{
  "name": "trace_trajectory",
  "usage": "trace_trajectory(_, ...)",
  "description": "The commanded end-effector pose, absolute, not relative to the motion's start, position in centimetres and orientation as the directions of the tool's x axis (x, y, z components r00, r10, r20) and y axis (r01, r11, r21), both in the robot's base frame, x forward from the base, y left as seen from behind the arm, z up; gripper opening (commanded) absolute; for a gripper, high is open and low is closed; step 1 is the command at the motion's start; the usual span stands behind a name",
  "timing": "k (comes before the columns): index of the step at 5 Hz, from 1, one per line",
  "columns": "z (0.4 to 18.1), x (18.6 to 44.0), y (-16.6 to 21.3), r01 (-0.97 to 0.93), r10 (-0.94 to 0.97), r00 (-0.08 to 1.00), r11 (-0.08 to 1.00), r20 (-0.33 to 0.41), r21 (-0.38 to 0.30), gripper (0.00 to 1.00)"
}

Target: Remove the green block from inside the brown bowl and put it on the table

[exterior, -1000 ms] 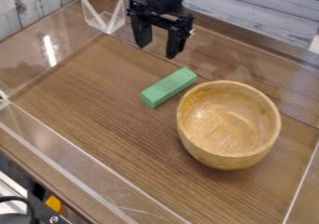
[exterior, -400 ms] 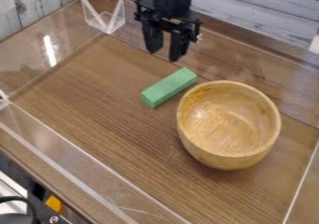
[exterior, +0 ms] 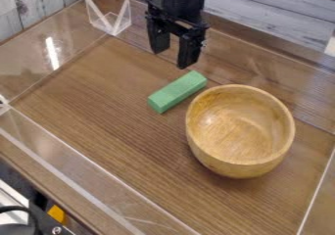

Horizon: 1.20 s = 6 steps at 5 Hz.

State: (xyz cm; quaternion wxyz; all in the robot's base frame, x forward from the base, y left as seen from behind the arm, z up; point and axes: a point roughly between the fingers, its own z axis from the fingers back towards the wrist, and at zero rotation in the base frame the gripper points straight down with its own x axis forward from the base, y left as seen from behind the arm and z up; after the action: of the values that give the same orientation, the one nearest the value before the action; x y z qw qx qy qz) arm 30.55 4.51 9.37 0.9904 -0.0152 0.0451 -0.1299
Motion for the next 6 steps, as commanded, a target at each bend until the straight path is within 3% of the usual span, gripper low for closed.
trace_trajectory(1,9.3,31.0,5.8,0.210,-0.211,0.977,0.977,-0.042,-0.029,1.00)
trace_trajectory(2,8.2,30.8,7.0,0.144,-0.146,0.989,0.988,-0.035,-0.056,1.00)
trace_trajectory(4,9.7,31.7,6.3,-0.003,0.002,1.000,0.999,-0.023,-0.053,1.00)
trace_trajectory(6,10.5,32.0,5.4,0.086,-0.086,0.996,0.996,-0.012,-0.027,1.00)
